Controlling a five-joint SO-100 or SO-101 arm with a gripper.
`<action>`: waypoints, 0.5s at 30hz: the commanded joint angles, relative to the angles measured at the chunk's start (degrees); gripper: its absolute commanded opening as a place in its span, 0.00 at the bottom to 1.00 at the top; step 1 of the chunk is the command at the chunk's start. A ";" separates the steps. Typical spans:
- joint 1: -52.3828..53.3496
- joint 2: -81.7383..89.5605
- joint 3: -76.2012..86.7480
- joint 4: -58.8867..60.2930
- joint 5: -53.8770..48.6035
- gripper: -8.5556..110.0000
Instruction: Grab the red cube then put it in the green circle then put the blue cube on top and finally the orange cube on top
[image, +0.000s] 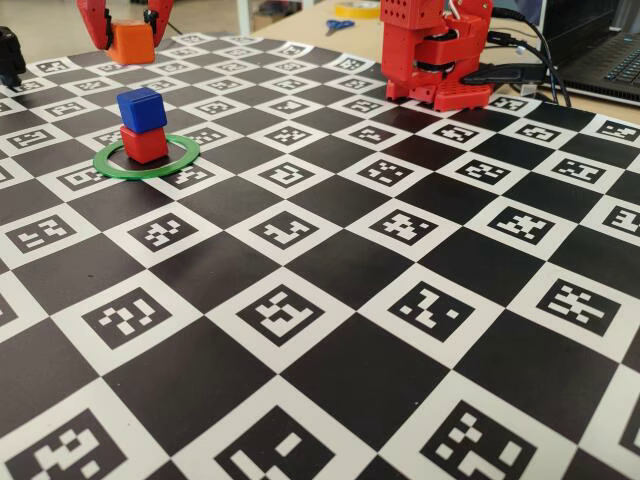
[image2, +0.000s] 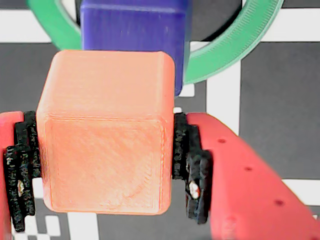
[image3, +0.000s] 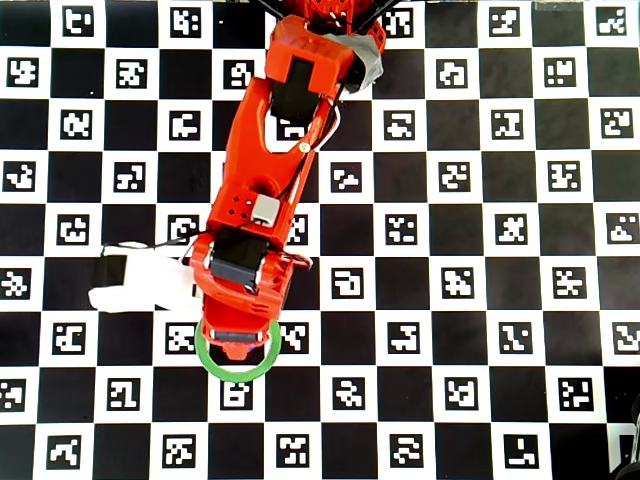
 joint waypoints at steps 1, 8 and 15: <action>-0.44 1.85 -5.19 0.62 0.09 0.12; -0.44 0.26 -5.27 0.00 0.00 0.12; -0.53 -0.09 -3.87 -1.14 -0.18 0.12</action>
